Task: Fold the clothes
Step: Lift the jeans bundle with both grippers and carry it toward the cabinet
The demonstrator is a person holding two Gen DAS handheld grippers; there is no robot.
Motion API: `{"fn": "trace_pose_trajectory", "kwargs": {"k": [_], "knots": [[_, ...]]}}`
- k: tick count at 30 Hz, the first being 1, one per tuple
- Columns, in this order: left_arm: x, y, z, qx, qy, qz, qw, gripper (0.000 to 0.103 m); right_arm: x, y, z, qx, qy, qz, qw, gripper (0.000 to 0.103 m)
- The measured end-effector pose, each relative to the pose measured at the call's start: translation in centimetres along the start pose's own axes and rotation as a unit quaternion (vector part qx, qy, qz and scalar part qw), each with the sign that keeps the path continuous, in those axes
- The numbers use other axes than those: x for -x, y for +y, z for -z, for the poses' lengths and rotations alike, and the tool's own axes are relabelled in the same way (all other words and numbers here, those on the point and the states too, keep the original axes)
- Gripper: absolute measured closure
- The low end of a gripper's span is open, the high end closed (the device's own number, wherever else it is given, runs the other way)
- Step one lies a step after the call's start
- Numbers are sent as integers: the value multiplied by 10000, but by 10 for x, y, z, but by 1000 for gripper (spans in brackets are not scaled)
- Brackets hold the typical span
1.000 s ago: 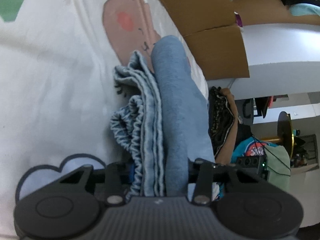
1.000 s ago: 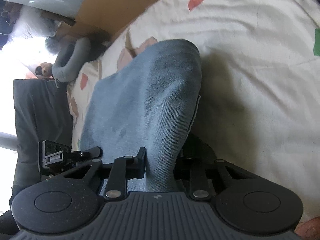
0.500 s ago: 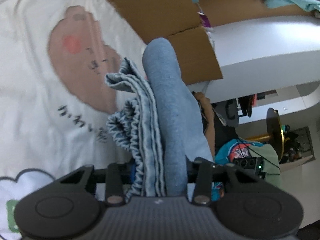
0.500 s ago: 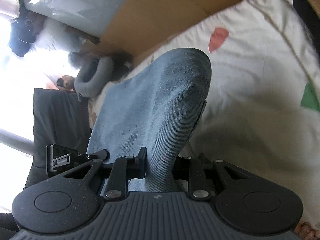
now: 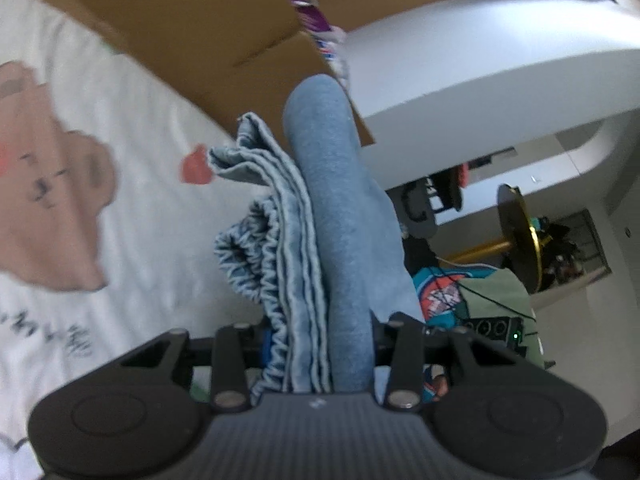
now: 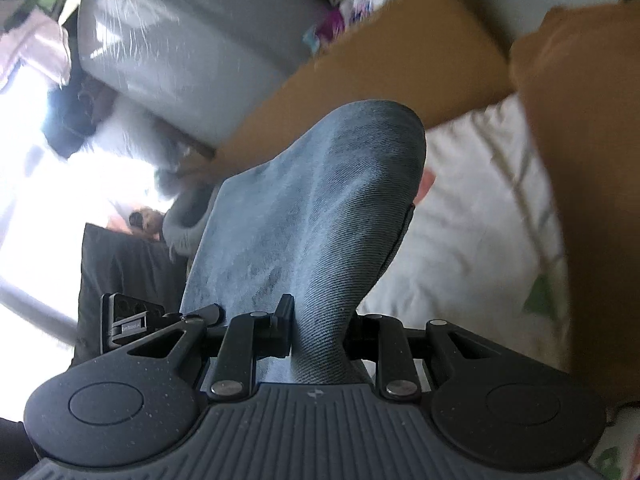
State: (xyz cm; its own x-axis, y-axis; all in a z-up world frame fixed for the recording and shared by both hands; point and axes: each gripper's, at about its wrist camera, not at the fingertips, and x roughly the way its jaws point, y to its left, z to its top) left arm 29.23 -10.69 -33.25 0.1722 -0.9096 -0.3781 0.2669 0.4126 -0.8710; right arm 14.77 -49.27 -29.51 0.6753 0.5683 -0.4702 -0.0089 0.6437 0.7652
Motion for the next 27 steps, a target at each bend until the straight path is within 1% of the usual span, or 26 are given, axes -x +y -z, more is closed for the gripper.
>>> {"fn": "trace_pose_trajectory", "kwargs": {"k": [6,12,18,22,27], "knots": [[-34,-21,-10,-145,130,115,9997,62,30,-10,-16,74,-297,180,9994,79],[-75,-35,-17,-319,287,197,9989,62,53,-29,-28,-21,-524,426,9977,79],[-116,-48,-18,-378,210,523,9977,62,85,-41,-40,74,-1012,719,9922,79],[-143,-56,-19,-398,156,673,9968,62,105,-49,-51,195,-1190,931,9883,79],[-169,-64,-18,-295,32,781,9965,62,120,-57,-73,367,-1310,1133,9842,79]]}}
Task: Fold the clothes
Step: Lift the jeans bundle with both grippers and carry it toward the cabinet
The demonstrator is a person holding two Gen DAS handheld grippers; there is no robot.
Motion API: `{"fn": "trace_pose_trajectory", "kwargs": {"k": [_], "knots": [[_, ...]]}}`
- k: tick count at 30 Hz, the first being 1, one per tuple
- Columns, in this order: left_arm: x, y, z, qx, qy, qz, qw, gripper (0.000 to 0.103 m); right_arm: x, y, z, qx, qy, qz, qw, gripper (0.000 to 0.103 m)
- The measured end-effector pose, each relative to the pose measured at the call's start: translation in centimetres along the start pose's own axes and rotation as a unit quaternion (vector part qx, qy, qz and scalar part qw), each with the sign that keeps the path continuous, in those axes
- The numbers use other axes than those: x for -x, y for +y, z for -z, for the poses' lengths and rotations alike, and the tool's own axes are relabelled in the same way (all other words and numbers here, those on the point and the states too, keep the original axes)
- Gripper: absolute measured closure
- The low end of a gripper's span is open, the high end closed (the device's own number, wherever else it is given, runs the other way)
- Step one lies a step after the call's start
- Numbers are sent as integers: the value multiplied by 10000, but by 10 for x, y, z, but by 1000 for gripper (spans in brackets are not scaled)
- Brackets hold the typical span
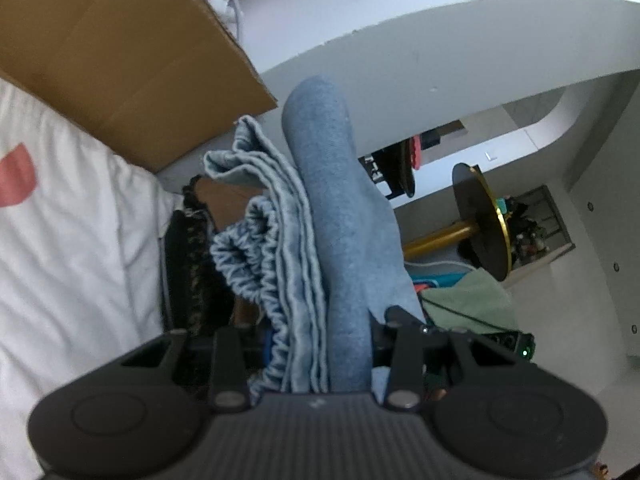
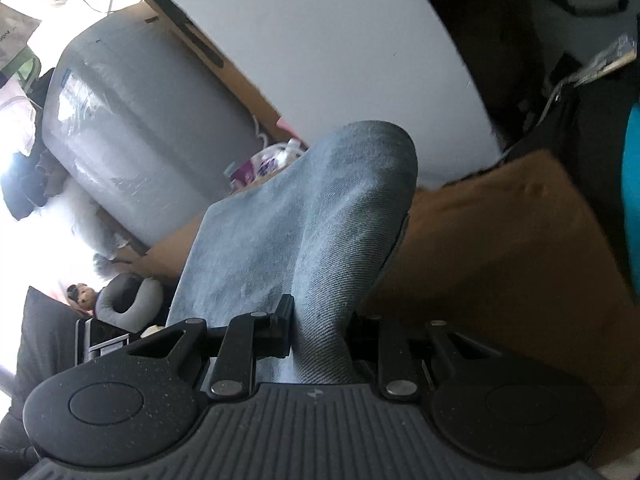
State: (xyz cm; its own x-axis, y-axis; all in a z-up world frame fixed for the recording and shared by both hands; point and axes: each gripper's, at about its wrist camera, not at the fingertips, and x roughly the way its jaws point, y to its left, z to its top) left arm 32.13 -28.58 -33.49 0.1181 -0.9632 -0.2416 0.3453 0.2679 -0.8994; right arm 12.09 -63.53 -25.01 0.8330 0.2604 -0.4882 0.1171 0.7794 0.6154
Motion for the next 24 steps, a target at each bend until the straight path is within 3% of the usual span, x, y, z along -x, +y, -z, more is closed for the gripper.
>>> {"fn": "trace_pose_trajectory", "kwargs": {"k": [13,24], "knots": [[-53,-21,-2,-201,-252,-36,9995,62,9,-21,-38,408,-254,461,9978,79],[-75,-15,10,109,-395,-173,9990,62,-1,-46,-45,390,-211,703,9965,79]]}}
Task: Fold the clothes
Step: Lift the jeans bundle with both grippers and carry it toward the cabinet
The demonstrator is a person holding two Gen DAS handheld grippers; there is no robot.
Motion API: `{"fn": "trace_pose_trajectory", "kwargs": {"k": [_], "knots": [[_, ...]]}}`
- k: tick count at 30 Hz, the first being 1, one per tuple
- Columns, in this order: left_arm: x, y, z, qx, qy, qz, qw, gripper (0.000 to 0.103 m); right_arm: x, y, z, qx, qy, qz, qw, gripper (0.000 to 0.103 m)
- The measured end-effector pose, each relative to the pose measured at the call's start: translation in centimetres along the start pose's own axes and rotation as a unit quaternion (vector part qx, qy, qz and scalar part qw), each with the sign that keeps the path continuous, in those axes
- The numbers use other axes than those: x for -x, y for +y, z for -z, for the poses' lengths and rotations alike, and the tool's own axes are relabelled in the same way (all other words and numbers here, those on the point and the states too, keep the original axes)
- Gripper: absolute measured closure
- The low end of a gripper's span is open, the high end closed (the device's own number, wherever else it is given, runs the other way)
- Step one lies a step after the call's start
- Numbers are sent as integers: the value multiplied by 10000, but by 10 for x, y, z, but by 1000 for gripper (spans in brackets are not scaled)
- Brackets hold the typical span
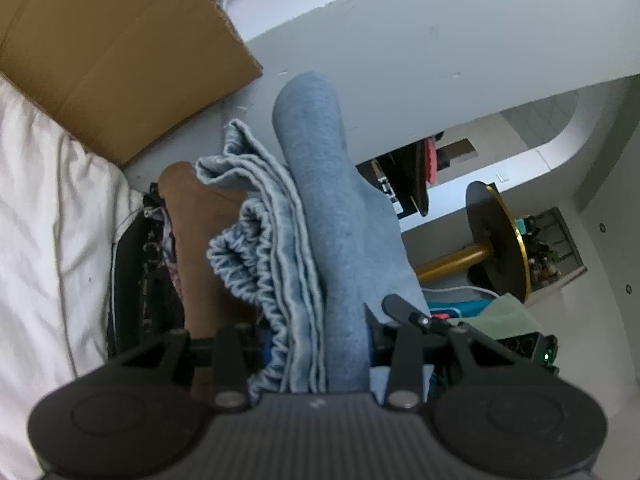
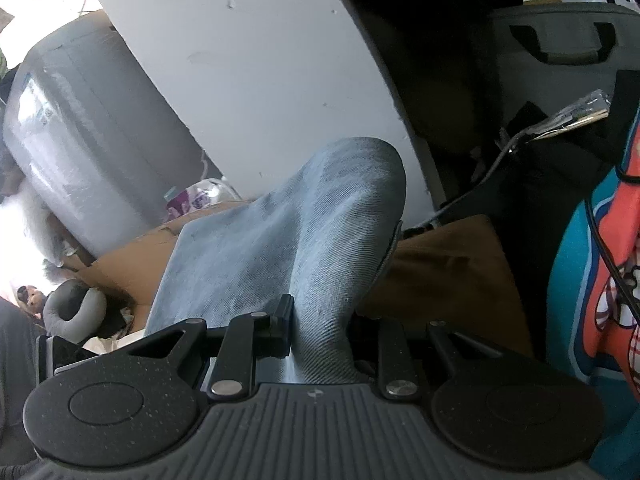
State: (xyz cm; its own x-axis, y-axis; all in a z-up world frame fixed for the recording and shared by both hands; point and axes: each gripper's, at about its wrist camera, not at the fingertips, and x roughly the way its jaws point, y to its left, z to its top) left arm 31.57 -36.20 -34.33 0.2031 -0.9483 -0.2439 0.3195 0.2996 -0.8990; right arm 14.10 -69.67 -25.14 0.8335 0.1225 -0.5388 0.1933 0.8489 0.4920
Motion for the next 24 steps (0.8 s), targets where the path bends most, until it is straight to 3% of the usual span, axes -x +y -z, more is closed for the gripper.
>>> {"fn": "trace_pose_trajectory", "kwargs": {"k": [10,19,24], "knots": [[-18,15,5,263,46,-123,9996,62,-16,-19,5,-212,32,247,9995,79],[-30,6,12,579,-36,72,9983,62,-1,-22,-12,-224,-116,389,9989,79],[-38,20,13,581,86,-199,9981,62,-11,-32,-1,-312,-5,562,9979,79]]}}
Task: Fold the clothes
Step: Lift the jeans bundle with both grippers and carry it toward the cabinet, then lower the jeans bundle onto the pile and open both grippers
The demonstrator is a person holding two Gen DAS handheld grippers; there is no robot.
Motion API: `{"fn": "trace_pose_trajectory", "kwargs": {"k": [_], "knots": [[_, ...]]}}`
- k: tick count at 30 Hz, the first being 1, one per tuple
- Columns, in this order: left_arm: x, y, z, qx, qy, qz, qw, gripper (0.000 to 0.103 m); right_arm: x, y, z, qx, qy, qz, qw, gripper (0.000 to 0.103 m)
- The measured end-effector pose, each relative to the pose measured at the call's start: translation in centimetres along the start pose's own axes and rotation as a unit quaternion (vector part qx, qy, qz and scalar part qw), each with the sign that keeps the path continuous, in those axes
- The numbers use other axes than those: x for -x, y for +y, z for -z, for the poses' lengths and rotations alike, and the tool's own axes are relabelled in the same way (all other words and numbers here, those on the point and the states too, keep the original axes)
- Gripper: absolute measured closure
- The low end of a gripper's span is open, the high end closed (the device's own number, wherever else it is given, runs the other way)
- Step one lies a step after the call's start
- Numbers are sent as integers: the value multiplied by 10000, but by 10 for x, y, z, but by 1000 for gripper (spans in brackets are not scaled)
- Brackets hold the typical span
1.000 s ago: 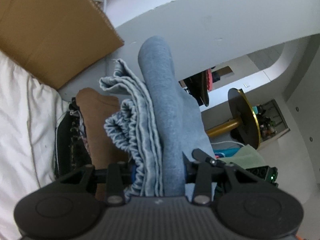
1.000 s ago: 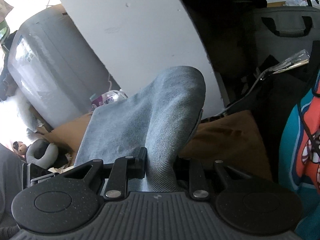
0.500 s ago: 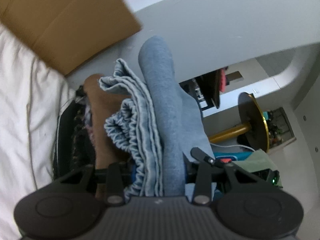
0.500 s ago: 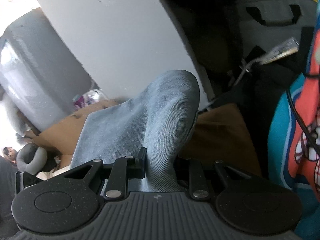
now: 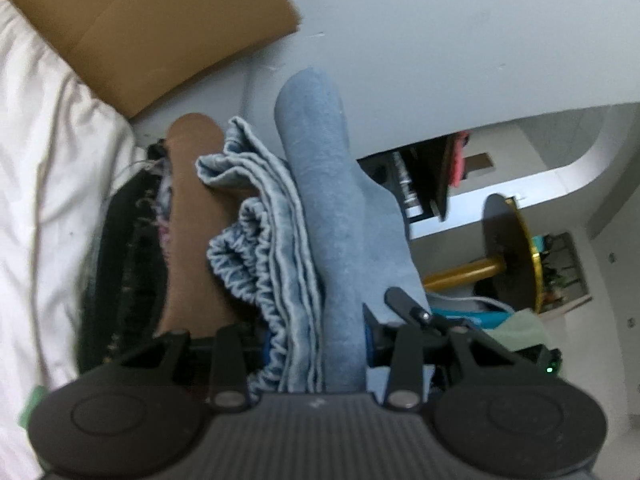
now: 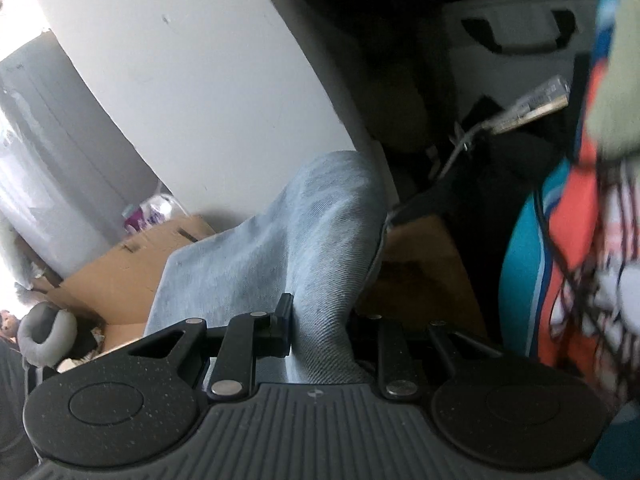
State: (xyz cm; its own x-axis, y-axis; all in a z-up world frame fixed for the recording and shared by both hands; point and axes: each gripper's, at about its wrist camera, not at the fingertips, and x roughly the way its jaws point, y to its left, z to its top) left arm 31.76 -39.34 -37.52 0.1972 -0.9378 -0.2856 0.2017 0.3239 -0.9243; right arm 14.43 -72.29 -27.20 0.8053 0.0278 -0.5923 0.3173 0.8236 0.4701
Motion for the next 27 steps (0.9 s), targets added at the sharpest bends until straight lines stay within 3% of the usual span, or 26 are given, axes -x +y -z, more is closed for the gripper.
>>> {"fn": "trace_pose_trajectory", "kwargs": {"k": [2,5,12,14,16,21,27], "knots": [[-2,6,-4,116,160,-98,9998,60,-7,-5,8,-55,35,88,9999,79],[4,-5,-10,-102,301,-442,9985,58,-10,-8,12,-183,-4,104,9998,79],[43,-40,-16,-539,269,-1069,9924,54,-8,-9,14,-271,-58,107,9996,79],[54,-53,-23,-763,173,-1167,9901,54,-8,-9,14,-287,-77,108,9995,79],[63,-70,-28,-1184,88,-1437,9825,54,-8,-9,15,-311,-117,78,9994,79],[67,-94,-47,-1496,13,-1558,9764,54,-8,-13,17,-404,-188,32,9990,78],[30,-130,-54,-2183,289,-1512,9637,54,-9,-10,17,-329,-159,51,9993,77]]}}
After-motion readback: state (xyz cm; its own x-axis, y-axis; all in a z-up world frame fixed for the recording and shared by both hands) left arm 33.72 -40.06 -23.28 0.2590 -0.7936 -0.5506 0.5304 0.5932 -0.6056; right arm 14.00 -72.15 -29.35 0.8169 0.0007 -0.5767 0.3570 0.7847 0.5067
